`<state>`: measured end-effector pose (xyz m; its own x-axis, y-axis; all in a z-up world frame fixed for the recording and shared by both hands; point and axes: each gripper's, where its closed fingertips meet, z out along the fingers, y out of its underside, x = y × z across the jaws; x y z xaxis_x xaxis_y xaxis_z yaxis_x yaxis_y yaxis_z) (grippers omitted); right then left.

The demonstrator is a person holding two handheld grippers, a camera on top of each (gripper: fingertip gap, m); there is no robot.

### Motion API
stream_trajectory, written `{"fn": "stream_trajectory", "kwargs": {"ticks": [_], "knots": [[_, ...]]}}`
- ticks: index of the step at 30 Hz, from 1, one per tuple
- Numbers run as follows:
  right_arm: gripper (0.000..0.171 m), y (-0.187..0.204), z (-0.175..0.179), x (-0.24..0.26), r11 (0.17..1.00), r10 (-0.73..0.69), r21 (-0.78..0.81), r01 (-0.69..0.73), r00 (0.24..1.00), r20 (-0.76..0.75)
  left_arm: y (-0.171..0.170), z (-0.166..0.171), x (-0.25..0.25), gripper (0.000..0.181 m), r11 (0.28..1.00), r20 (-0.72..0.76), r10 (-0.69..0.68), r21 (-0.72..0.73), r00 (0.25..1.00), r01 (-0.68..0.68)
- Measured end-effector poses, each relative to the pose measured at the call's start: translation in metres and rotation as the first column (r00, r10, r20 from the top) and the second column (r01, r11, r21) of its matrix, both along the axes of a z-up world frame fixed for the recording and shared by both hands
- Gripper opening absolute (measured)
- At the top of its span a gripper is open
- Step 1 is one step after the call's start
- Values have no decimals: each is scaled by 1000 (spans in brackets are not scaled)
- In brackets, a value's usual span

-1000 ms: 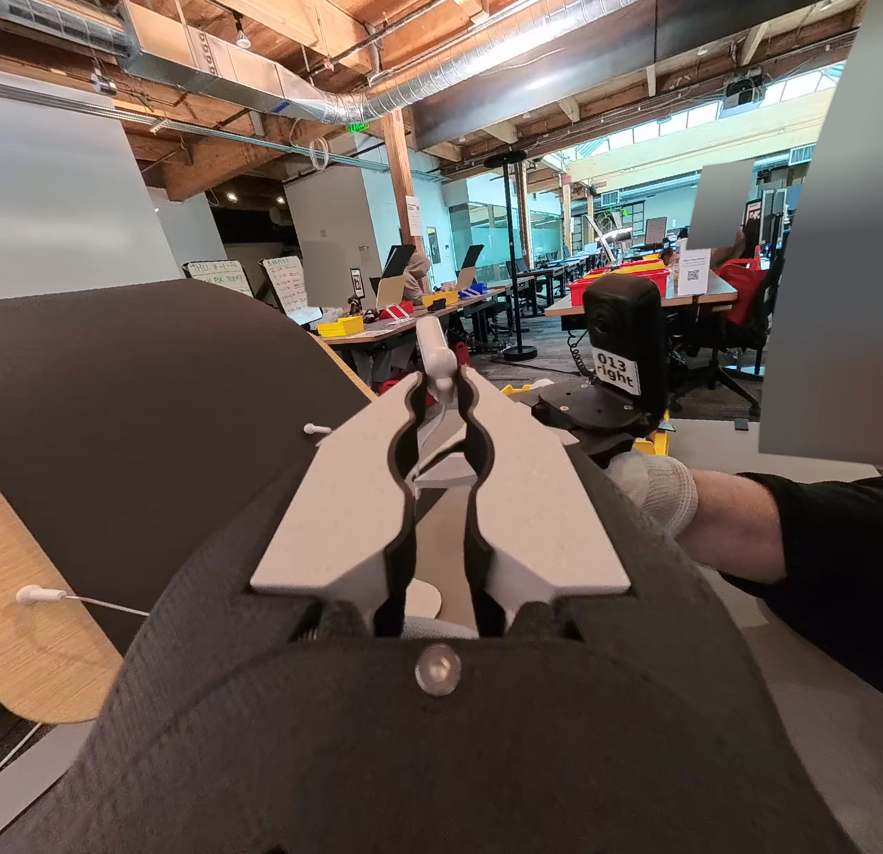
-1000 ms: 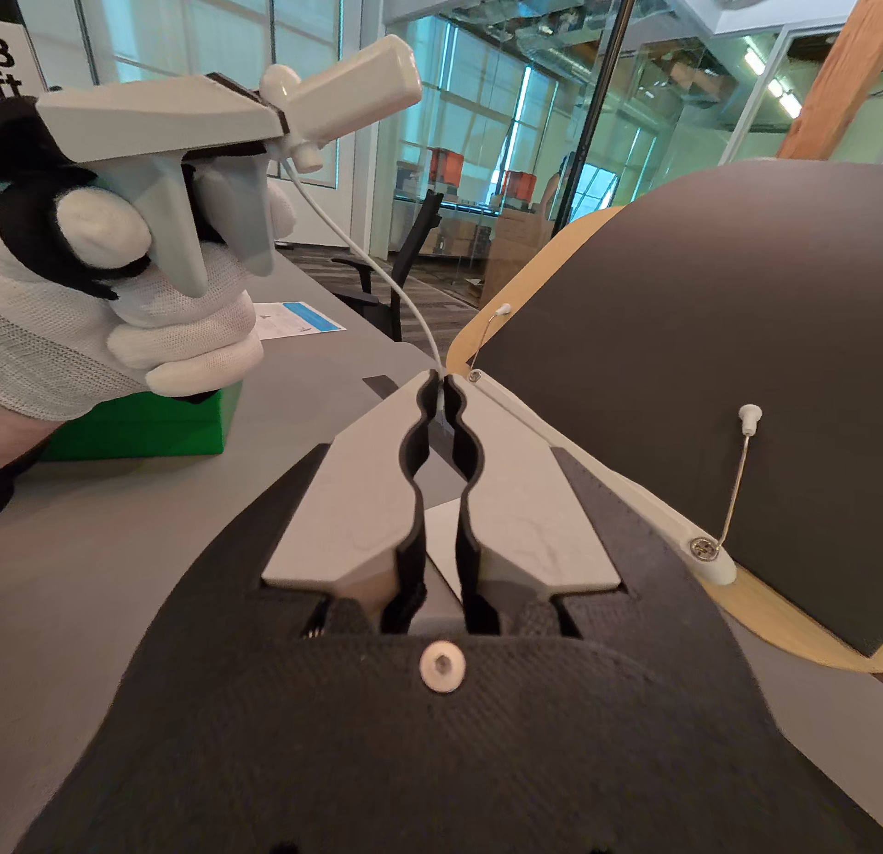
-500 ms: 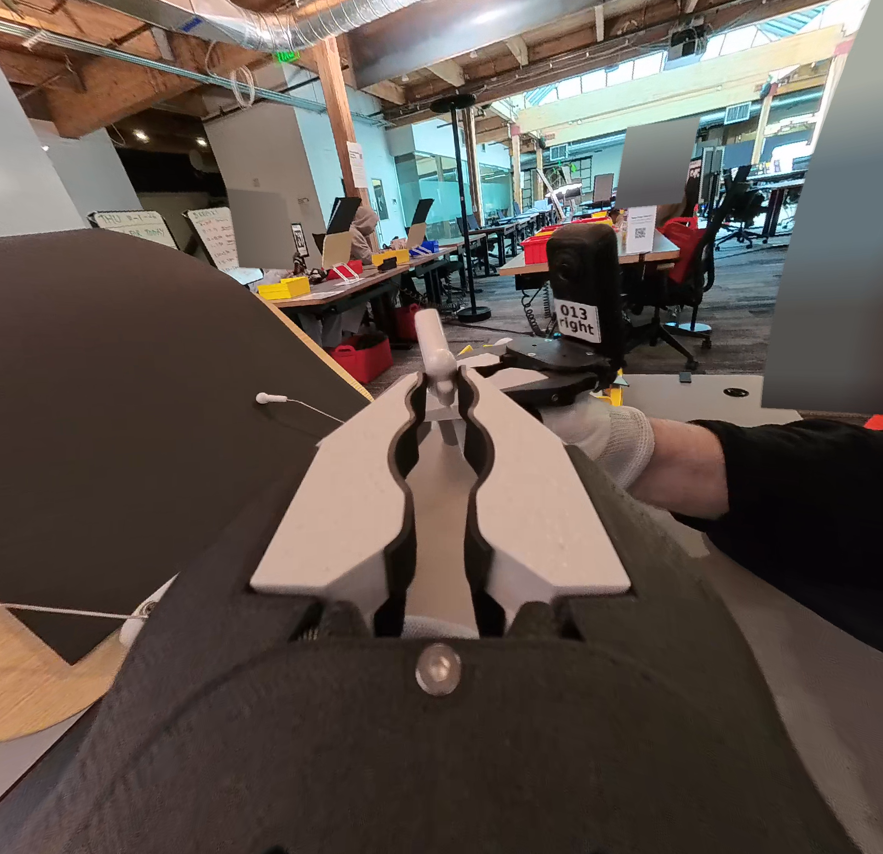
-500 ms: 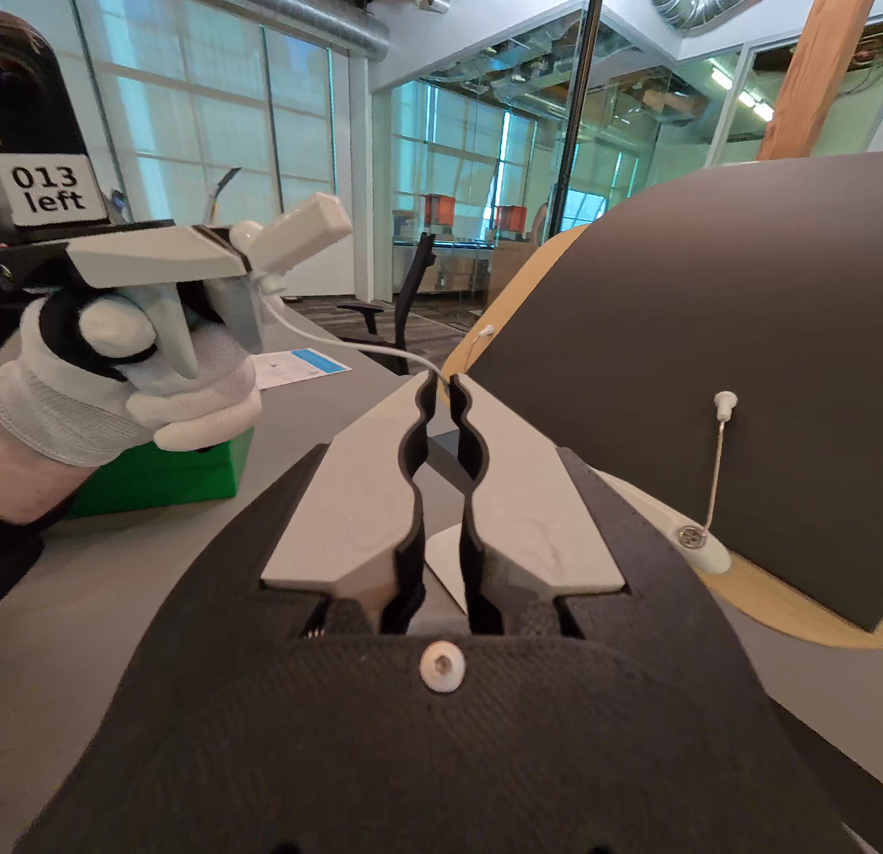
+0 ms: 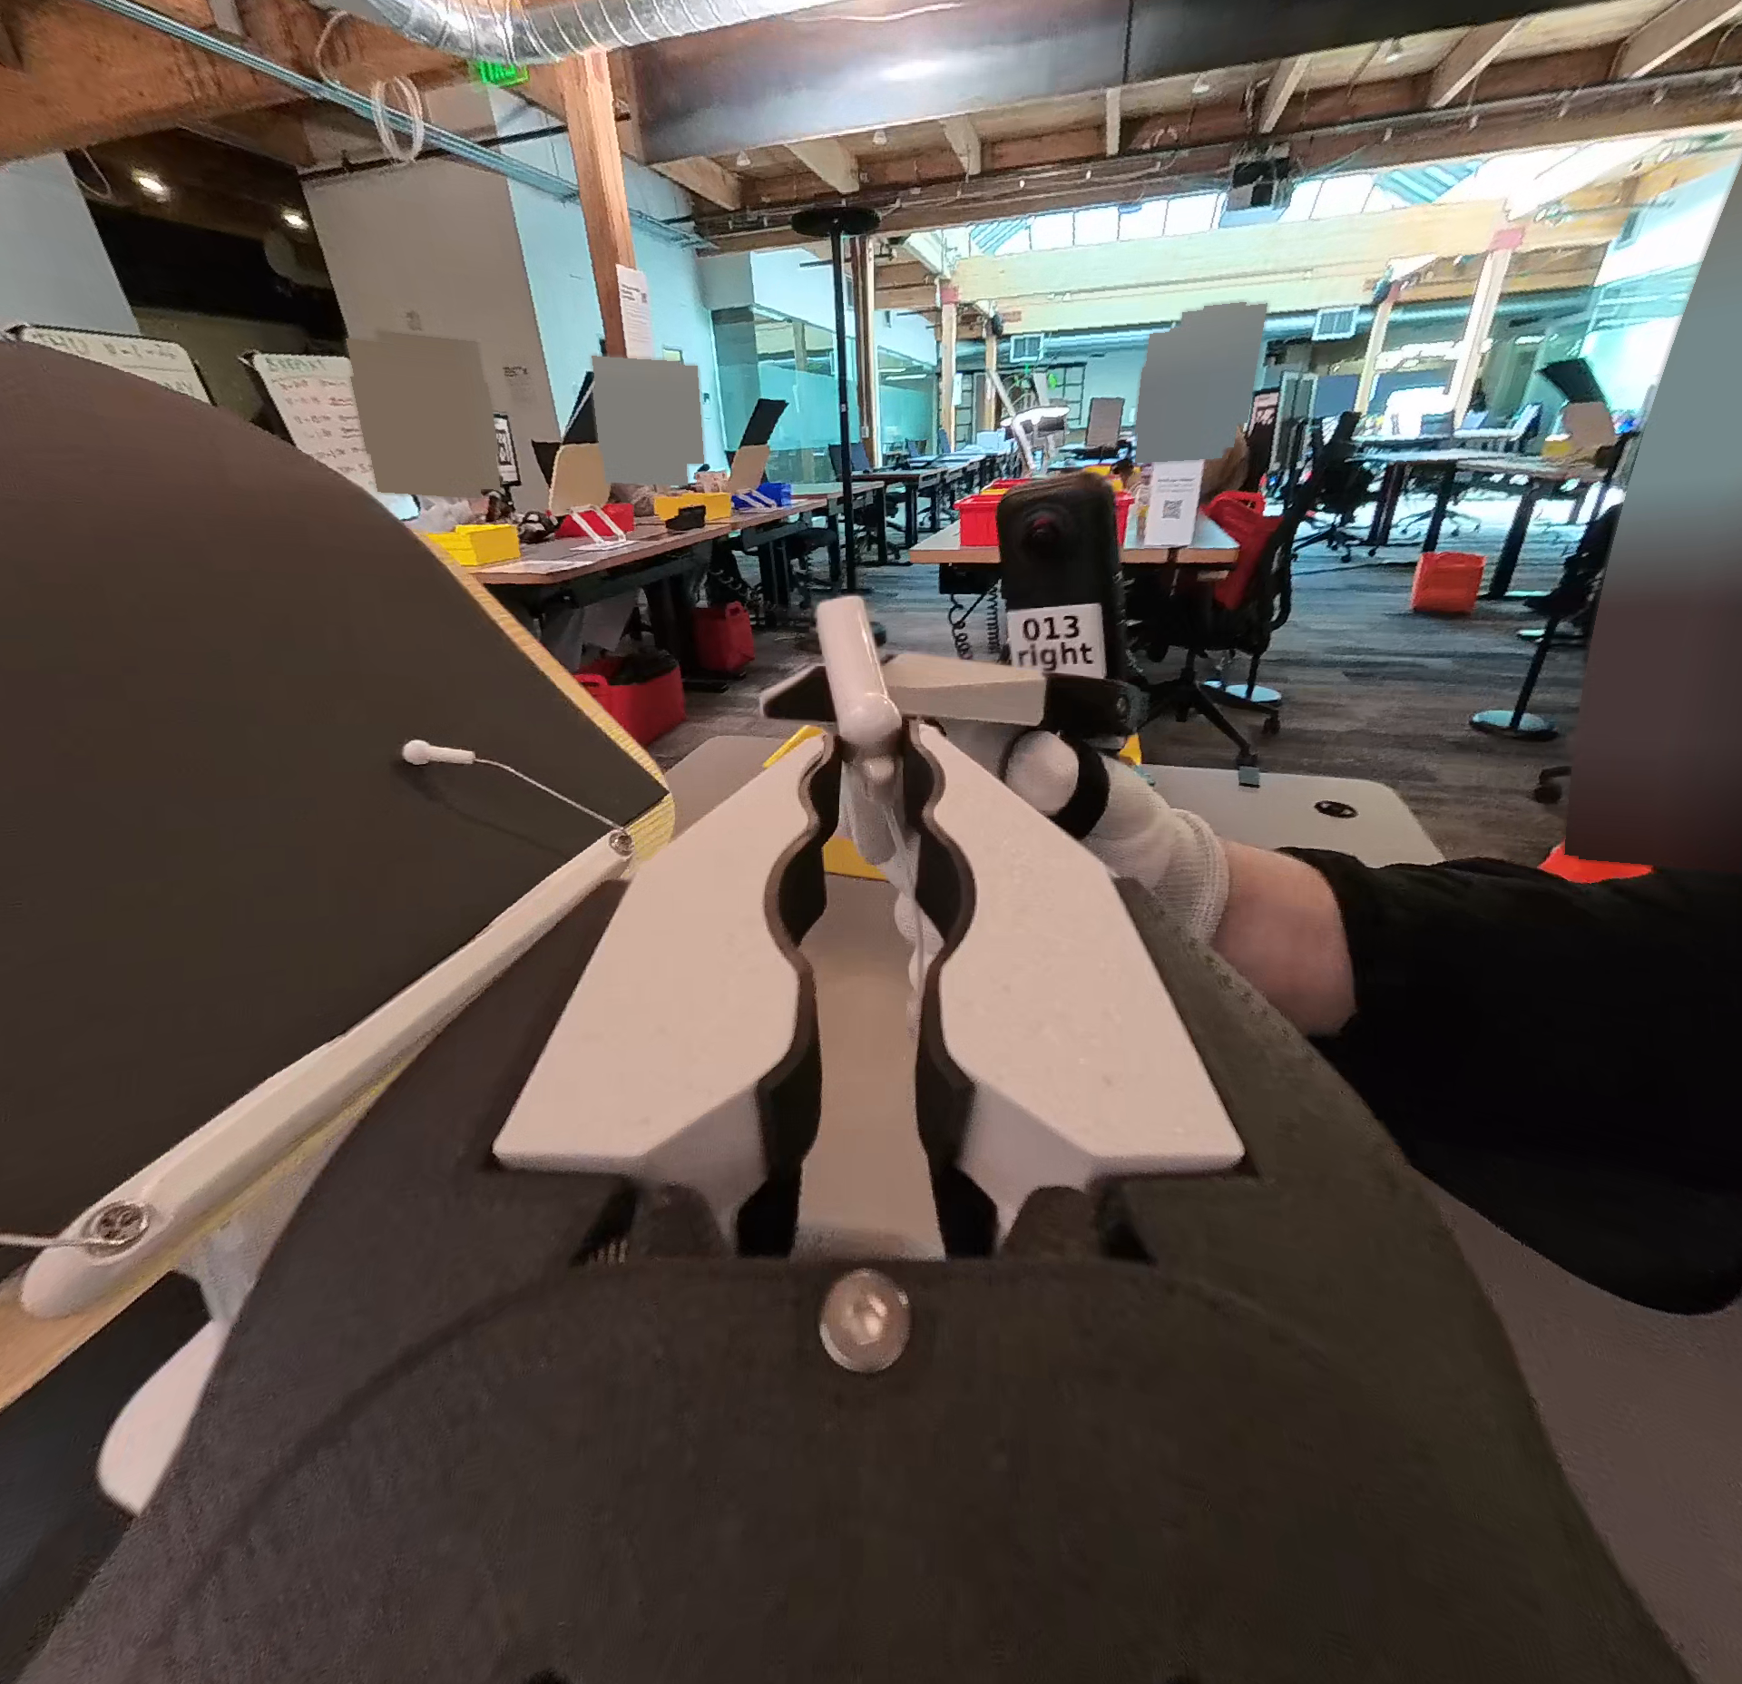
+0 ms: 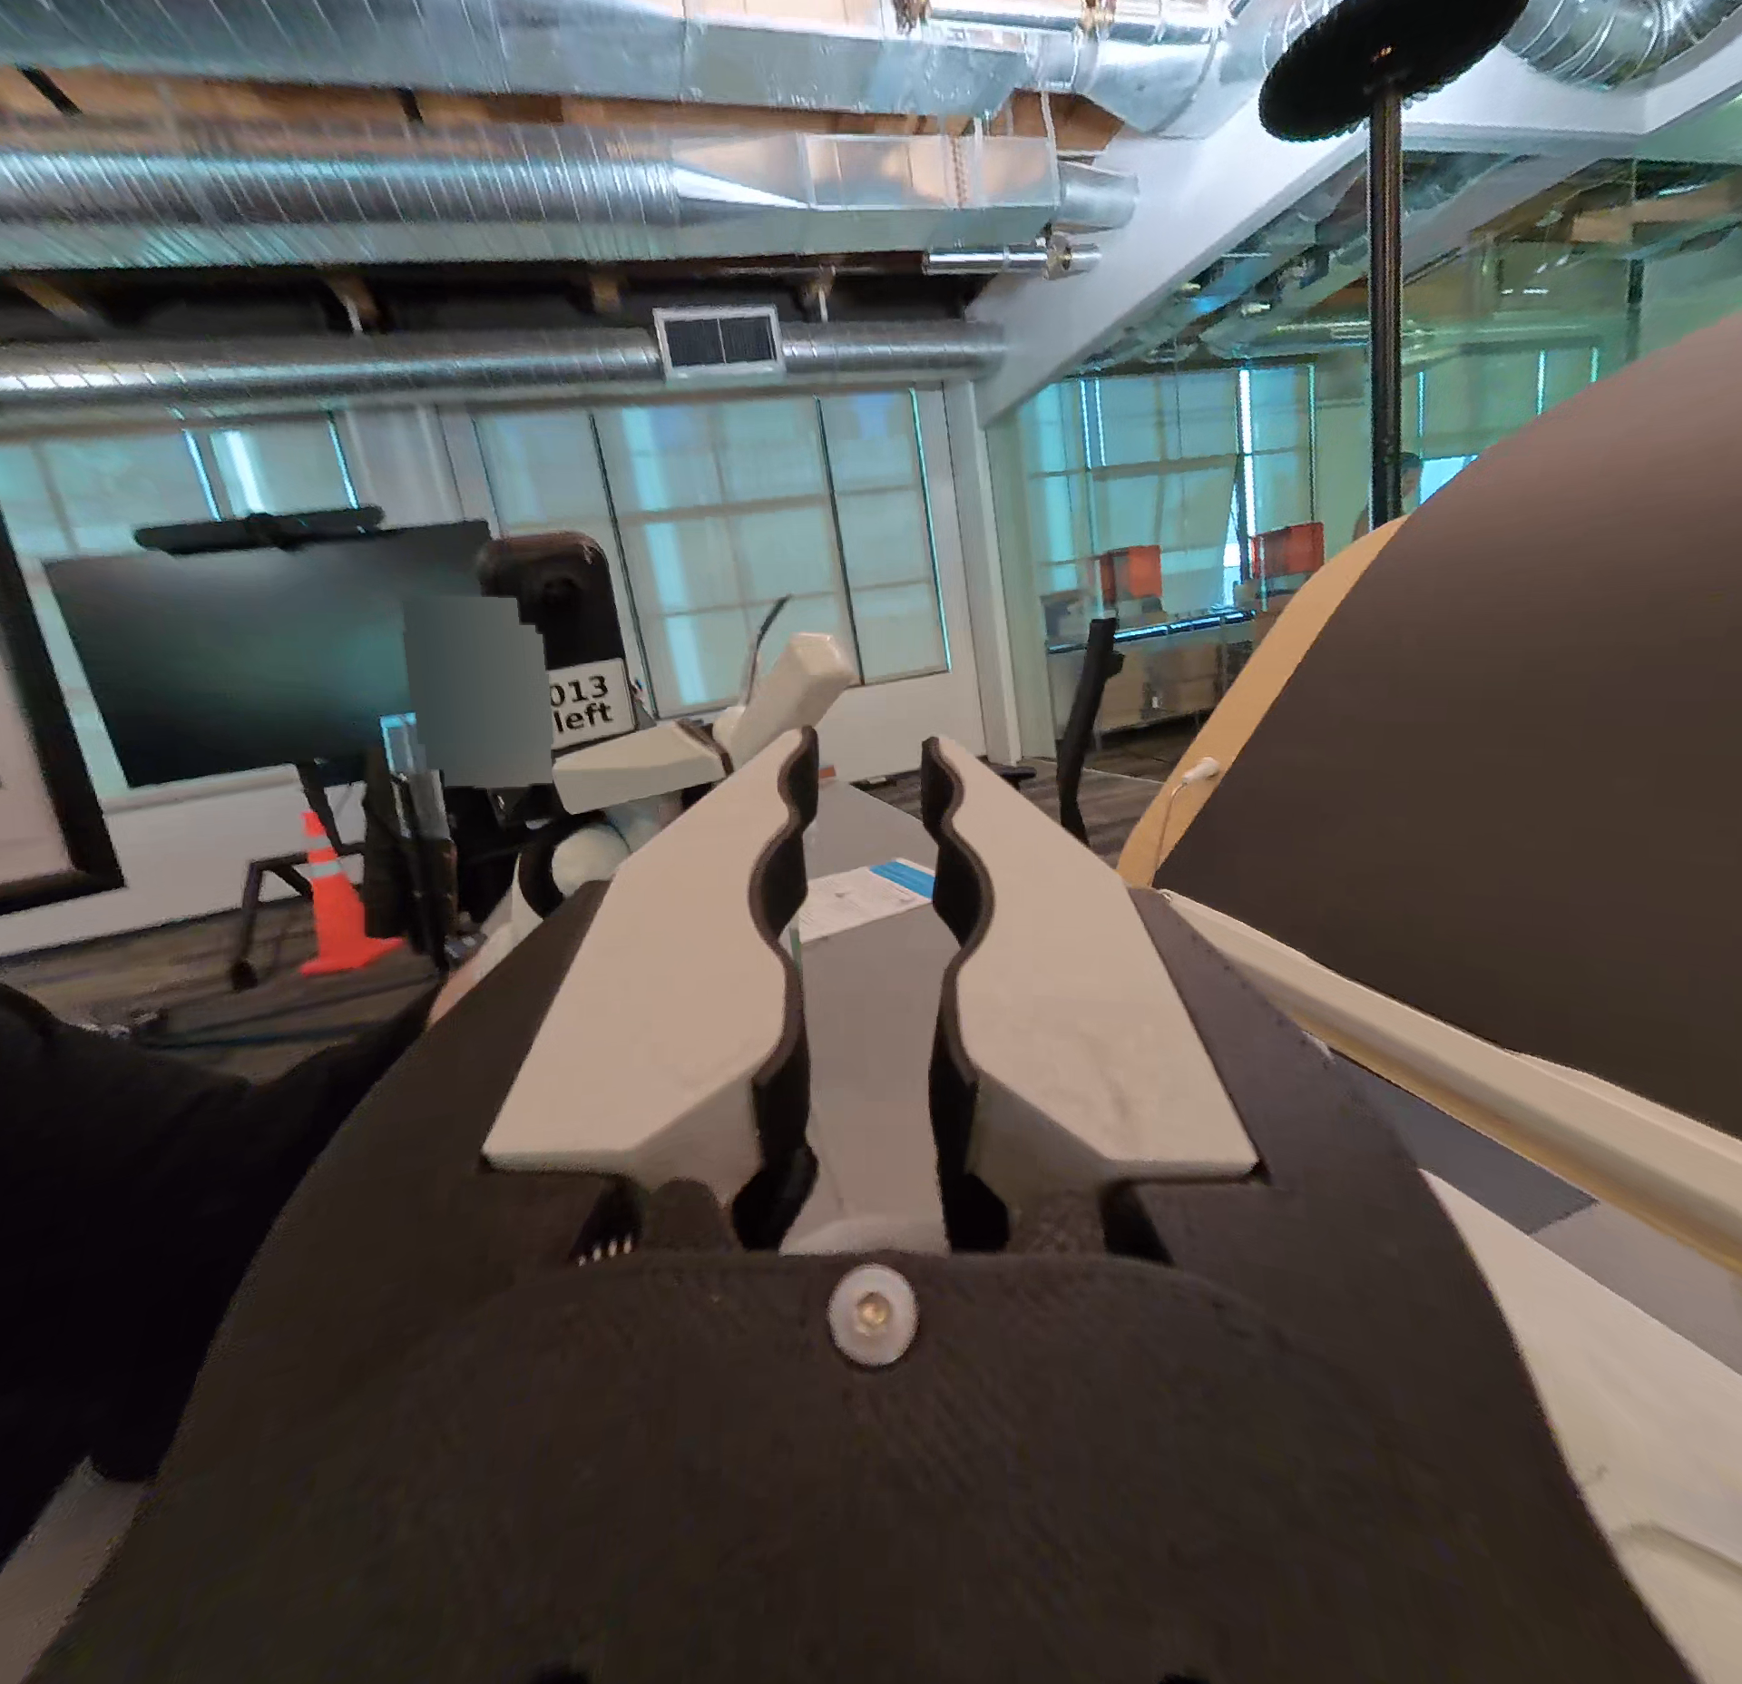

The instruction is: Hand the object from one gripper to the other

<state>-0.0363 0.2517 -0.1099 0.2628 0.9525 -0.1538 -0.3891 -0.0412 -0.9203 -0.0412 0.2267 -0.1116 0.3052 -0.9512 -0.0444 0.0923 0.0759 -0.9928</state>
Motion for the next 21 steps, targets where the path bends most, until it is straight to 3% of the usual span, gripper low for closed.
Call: {"fn": "stream_trajectory", "kwargs": {"ticks": [7, 15, 18, 21], "knots": [[25, -21, 8, -5, 985, 170, -3, -171, 983, -74, -3, -3, 4, 10, 998, 26, -52, -37, 998, 53], [11, -21, 7, -6, 988, 151, 14, -151, 987, -50, -4, -9, 11, 10, 993, 52, -91, -72, 995, 95], [10, -19, 6, -6, 995, 63, 73, -64, 998, 20, 1, -10, 10, 11, 996, 41, -54, -70, 998, 57], [10, -10, 5, 0, 968, -152, 221, 117, 977, 148, 12, -8, 0, 22, 999, 25, 19, -50, 999, -18]]}}
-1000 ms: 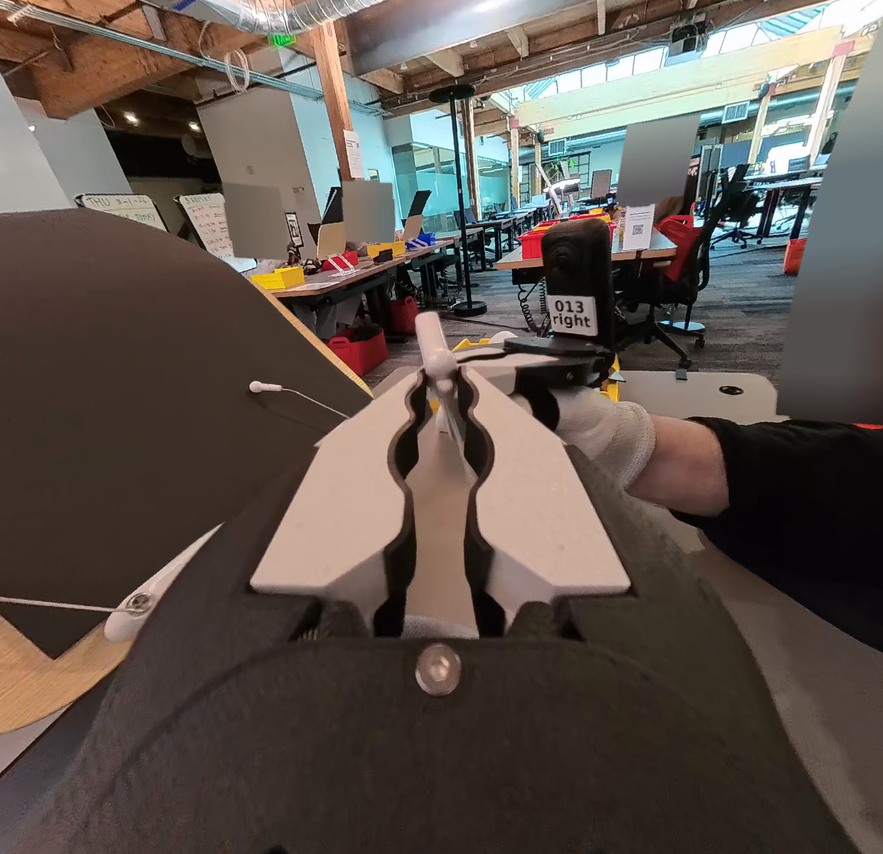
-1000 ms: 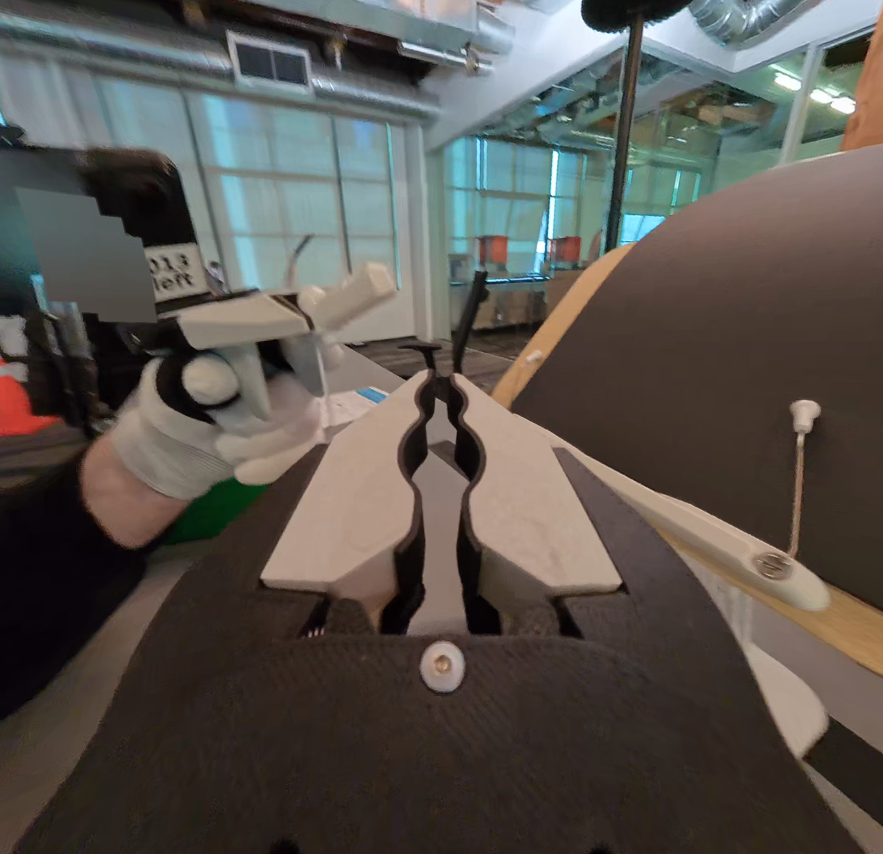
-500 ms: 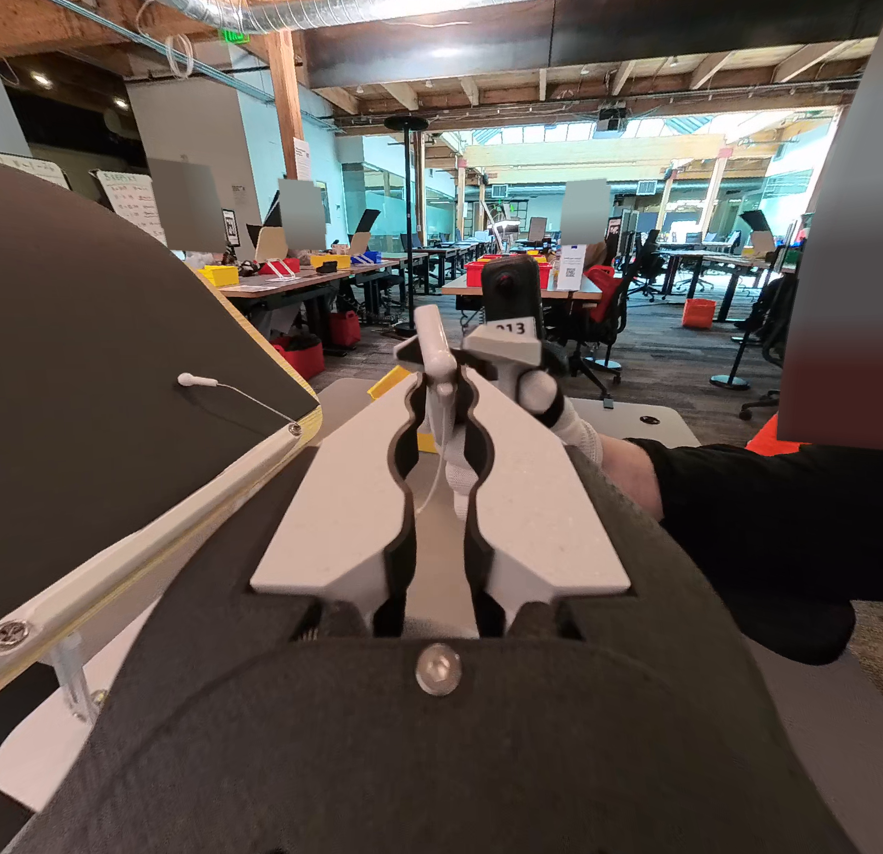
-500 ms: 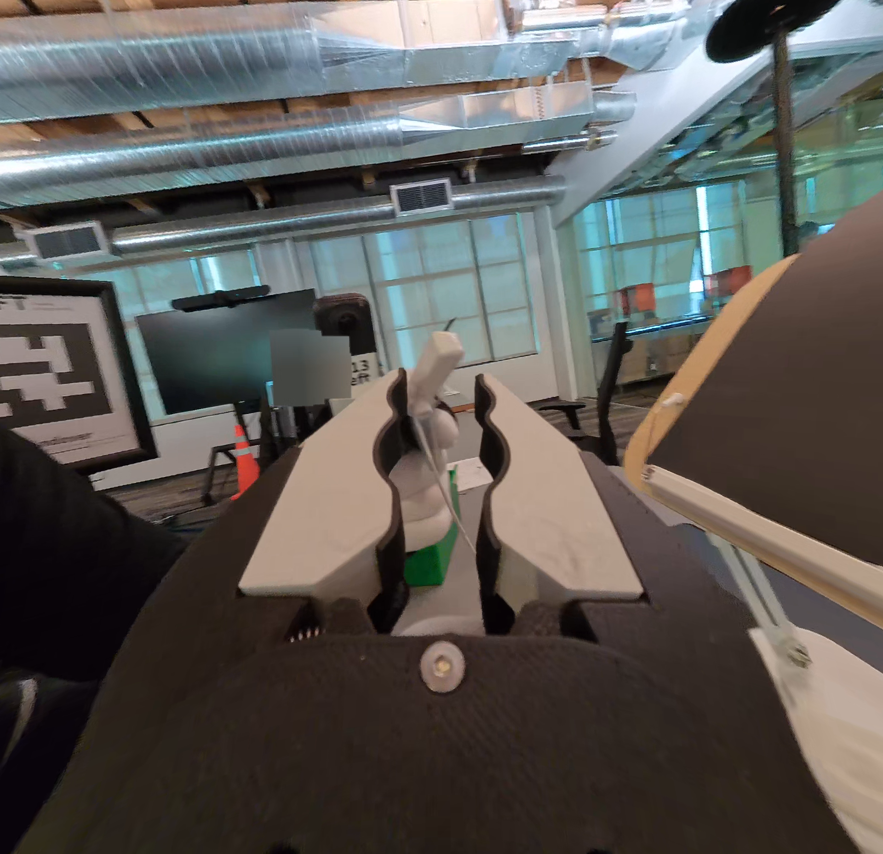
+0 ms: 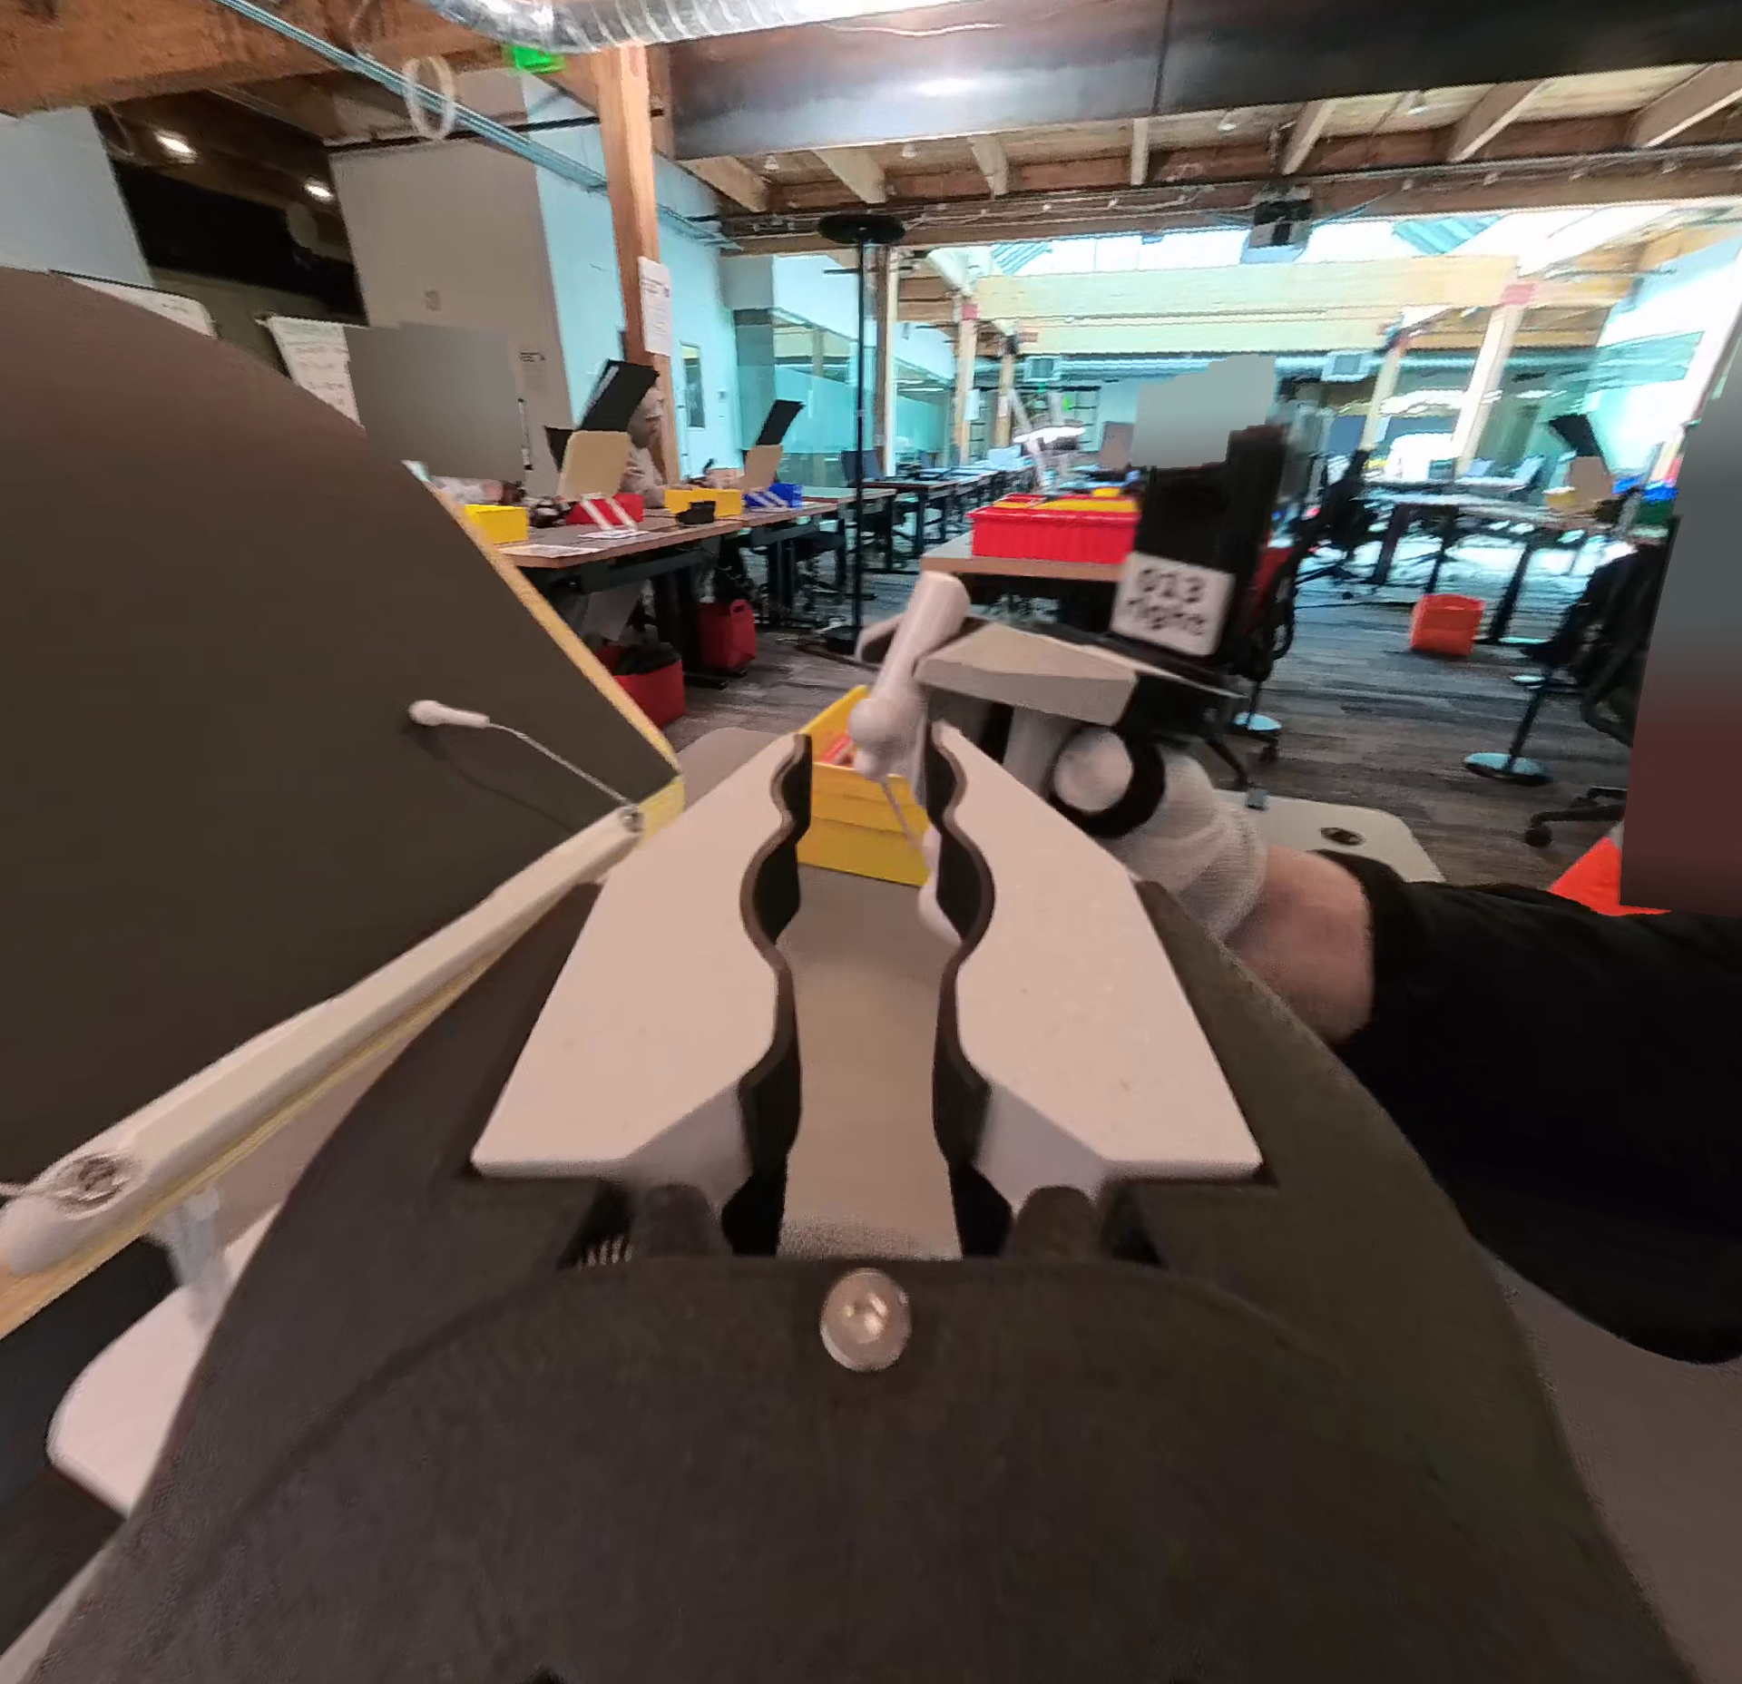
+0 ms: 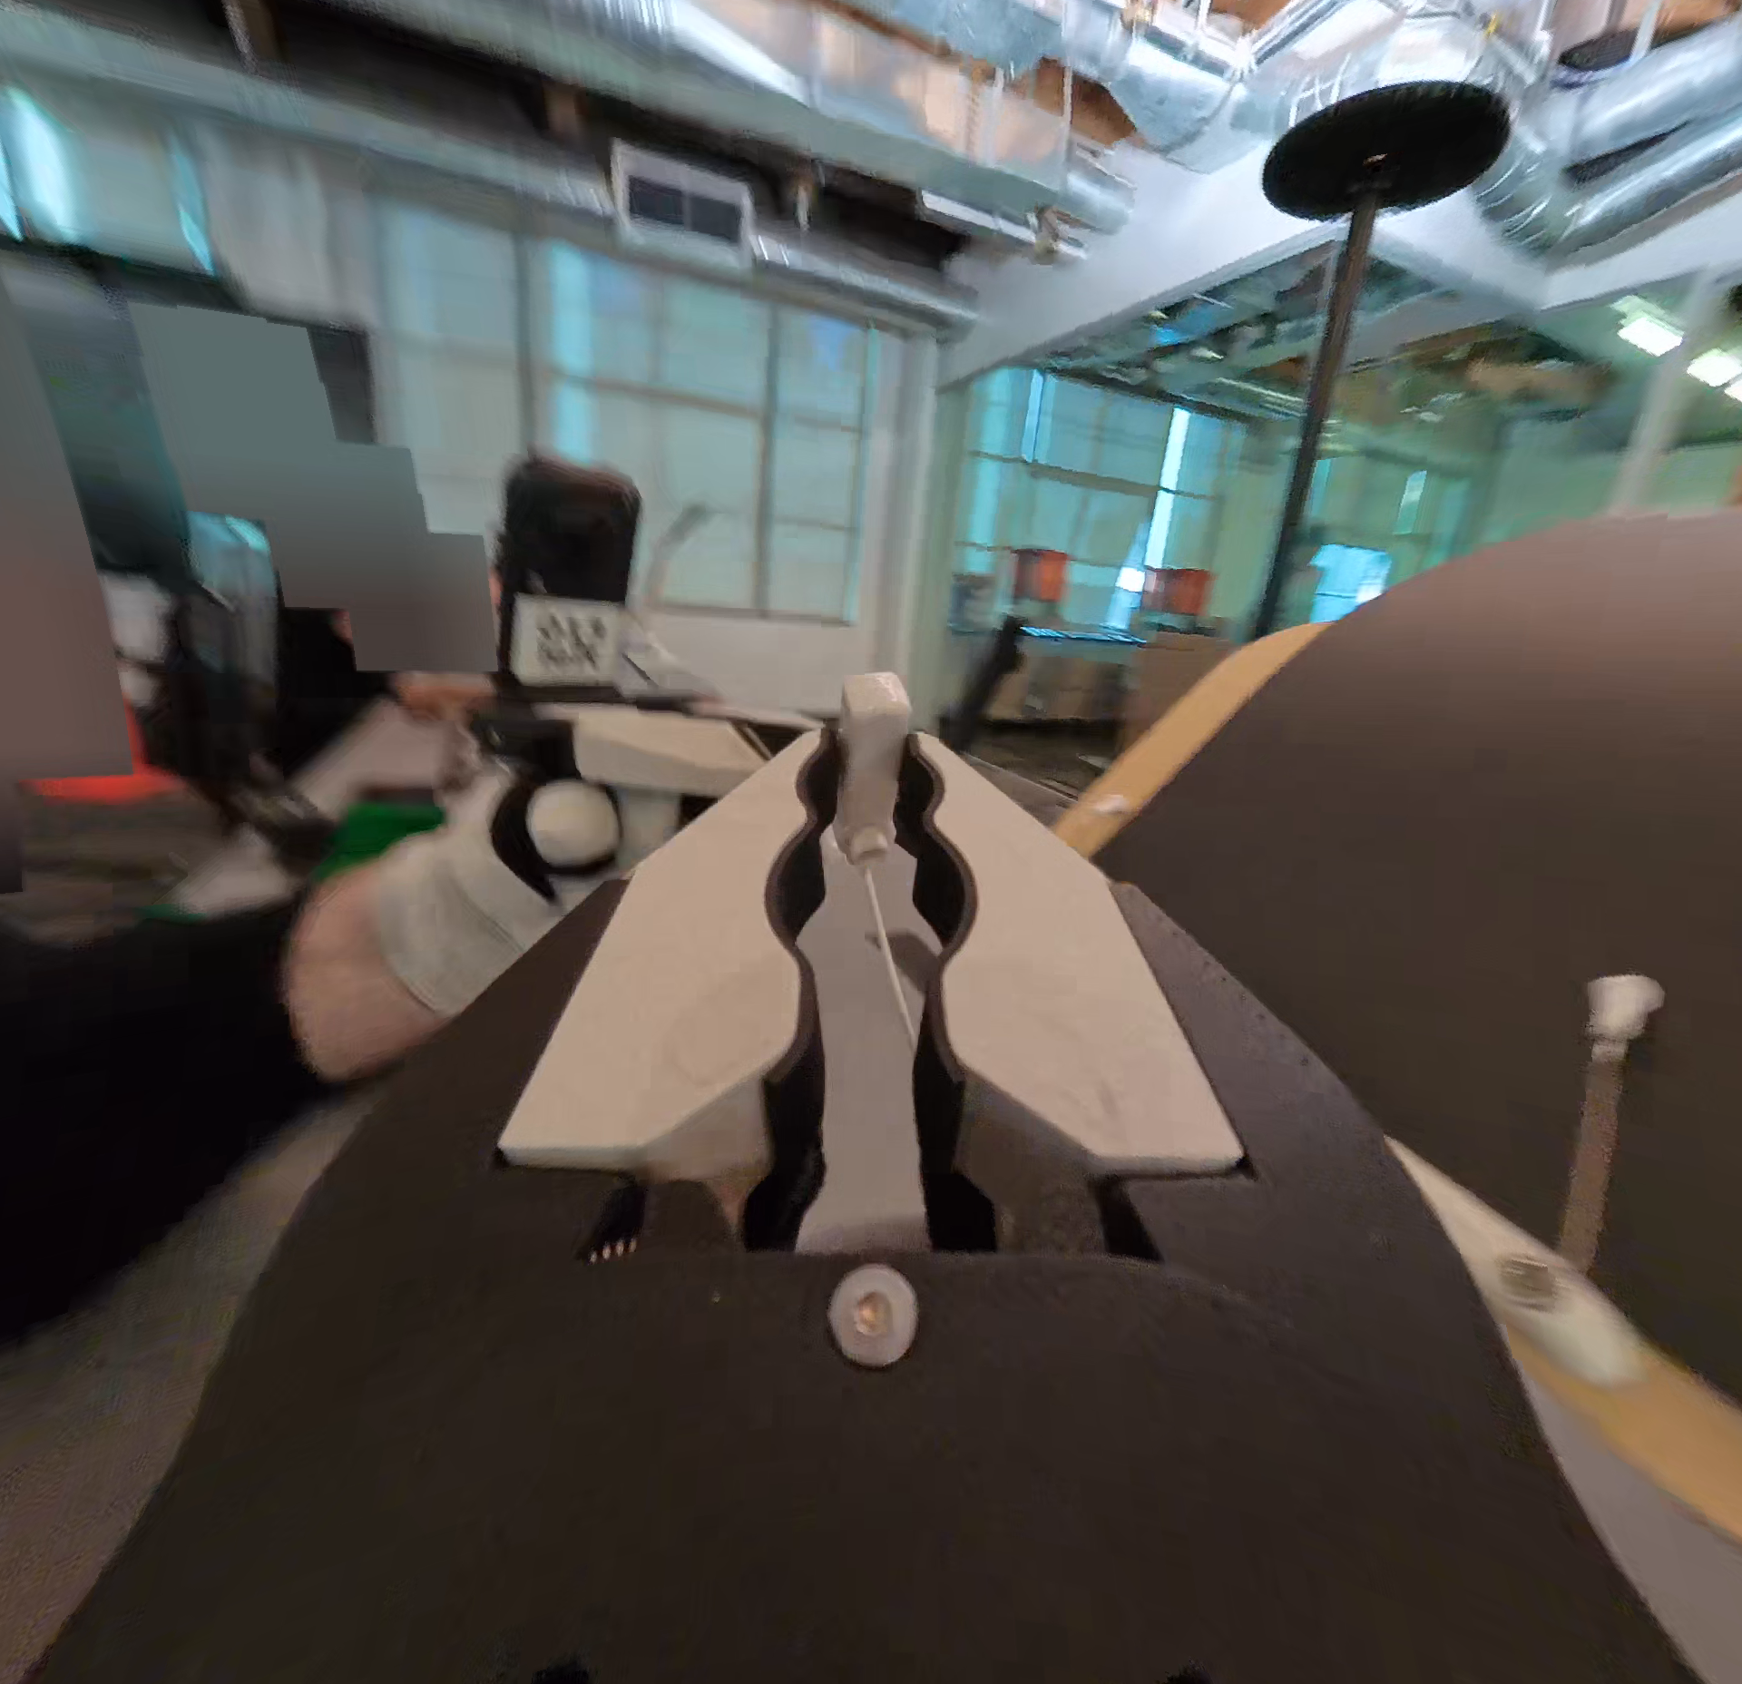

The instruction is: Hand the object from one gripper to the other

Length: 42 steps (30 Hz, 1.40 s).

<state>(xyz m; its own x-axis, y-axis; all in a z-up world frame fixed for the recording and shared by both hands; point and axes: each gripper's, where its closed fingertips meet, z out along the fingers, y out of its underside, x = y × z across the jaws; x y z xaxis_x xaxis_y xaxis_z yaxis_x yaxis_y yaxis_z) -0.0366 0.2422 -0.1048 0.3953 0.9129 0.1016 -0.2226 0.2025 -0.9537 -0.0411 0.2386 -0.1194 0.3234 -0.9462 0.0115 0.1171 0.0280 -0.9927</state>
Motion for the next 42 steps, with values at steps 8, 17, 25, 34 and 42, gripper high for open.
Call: {"fn": "stream_trajectory", "kwargs": {"ticks": [8, 17, 25, 34, 42], "knots": [[10, 32, -26, 10, 700, -661, 613, 366, 658, 362, 11, -3, -2, 29, 965, -173, 245, 142, 954, -222], [10, 35, -39, -7, 479, -838, 814, 328, 449, 311, 24, -25, 9, 24, 915, -270, 398, 189, 877, -357], [10, 33, -35, -11, 386, -885, 859, 336, 398, 241, 23, -23, 7, 12, 906, -254, 414, 205, 874, -370], [37, 19, -28, -9, 686, -634, 650, 326, 706, 316, 16, -7, -2, 11, 958, -150, 274, 133, 950, -255], [39, 3, 0, 15, 913, -285, 349, 211, 943, 174, 4, 8, -10, 12, 995, 14, 77, 57, 997, -77]]}}
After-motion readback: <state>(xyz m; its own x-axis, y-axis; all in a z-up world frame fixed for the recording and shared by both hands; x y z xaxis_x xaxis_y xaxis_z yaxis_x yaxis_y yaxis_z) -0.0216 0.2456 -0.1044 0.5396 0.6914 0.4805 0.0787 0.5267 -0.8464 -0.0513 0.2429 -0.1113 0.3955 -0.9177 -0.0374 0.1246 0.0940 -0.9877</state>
